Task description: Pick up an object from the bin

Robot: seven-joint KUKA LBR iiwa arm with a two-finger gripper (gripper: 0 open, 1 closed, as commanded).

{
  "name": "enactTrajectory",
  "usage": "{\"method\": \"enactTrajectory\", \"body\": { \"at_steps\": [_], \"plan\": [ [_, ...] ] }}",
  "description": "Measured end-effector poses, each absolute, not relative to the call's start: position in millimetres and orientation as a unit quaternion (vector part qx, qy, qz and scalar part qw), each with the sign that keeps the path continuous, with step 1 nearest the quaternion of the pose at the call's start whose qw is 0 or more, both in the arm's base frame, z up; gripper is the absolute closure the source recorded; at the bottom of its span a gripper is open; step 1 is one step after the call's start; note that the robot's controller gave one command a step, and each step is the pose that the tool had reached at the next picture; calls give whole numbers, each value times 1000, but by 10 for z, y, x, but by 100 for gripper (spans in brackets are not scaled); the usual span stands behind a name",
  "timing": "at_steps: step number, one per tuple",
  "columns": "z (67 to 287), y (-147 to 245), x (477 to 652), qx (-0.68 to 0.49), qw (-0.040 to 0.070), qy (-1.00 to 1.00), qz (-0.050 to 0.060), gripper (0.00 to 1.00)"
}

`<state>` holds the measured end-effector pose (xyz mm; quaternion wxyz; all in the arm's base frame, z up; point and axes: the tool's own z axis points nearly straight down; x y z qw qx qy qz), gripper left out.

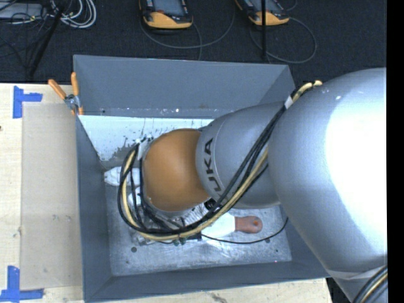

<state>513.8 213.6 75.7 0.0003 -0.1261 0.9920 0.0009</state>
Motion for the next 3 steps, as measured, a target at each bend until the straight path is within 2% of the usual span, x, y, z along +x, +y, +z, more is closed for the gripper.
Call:
{"method": "enactTrajectory", "body": {
  "at_steps": [1, 2, 3],
  "plan": [
    [2732, 2099, 4990, -197, 1, 980, 0, 100],
    [2722, 2093, 4993, -196, 0, 981, 0, 100],
    [2421, 1934, 4934, -236, 2, 972, 1, 100]
  ]
}}
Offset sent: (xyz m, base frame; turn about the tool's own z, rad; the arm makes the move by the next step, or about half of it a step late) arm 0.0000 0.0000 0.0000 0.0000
